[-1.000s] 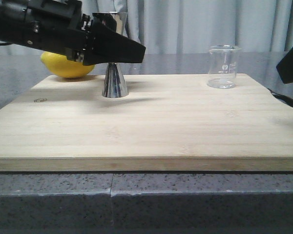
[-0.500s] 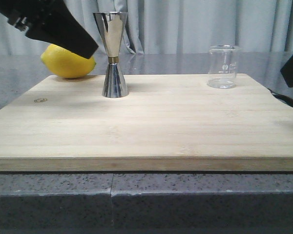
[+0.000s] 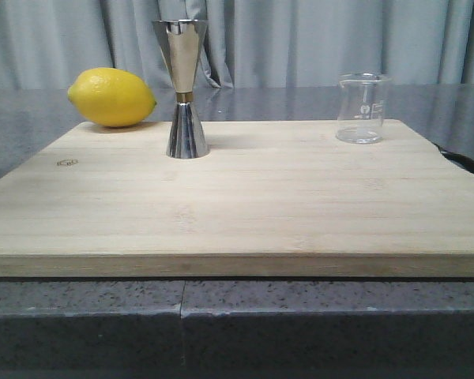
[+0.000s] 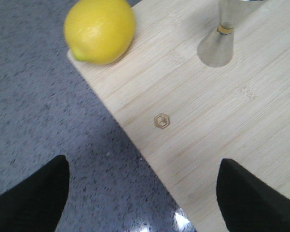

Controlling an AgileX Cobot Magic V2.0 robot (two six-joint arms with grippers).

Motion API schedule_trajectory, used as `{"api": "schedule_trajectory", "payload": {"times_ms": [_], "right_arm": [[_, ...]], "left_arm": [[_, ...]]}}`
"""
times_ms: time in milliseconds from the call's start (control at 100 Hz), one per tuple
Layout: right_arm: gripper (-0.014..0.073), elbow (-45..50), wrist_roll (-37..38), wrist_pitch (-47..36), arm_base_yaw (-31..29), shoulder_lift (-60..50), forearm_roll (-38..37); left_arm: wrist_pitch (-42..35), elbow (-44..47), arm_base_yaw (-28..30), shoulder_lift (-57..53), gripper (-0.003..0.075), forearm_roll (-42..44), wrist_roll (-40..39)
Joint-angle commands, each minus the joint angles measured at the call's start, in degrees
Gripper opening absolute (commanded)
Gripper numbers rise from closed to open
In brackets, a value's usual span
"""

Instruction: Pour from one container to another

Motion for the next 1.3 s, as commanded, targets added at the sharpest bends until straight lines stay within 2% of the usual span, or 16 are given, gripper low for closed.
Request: {"api": "schedule_trajectory", "payload": {"times_ms": [0, 110, 340, 560, 740, 830, 1070, 1170, 1290], "right_arm": [[0.0530, -2.1, 1.6, -0.8, -2.2, -2.1, -1.1], [0.0530, -2.1, 1.7, 2.0, -4.6, -5.2, -1.1], [0.0530, -2.1, 4.9, 10.2, -5.3, -11.6, -1.1], [0.0530, -2.1, 6.3, 7.3, -5.3, -16.7, -1.4], [0.0530, -2.1, 6.3, 4.9, -5.3, -16.6, -2.2], [0.0487, -2.1, 6.3, 4.6, -5.3, -16.6, -2.2], [0.0139, -2.1, 6.3, 3.5, -5.3, -16.6, -2.4], [0.0049, -2.1, 6.3, 3.4, -5.3, -16.6, -2.4], [-0.0037, -2.1, 6.3, 3.4, -5.3, -16.6, -2.4]], "left_arm": [[-0.9, -0.9, -0.4, -4.8, 0.0577, 4.1, -8.9], [-1.6, 1.7, -0.4, -9.9, 0.0577, 10.1, -18.1], [-2.6, 8.7, -0.4, -19.7, 0.0575, 16.7, -28.8], [-9.8, 16.2, -0.4, -29.1, 0.0574, 17.1, -30.1], [-12.5, 18.7, -0.4, -30.6, 0.0549, 17.0, -30.1], [-12.7, 18.8, -0.4, -30.5, 0.0476, 16.8, -30.1], [-12.8, 18.8, -0.4, -30.5, 0.0181, 16.7, -30.1], [-12.8, 18.8, -0.4, -30.5, 0.0073, 16.7, -30.1], [-12.8, 18.8, -0.4, -30.5, -0.0018, 16.7, -30.1]]}}
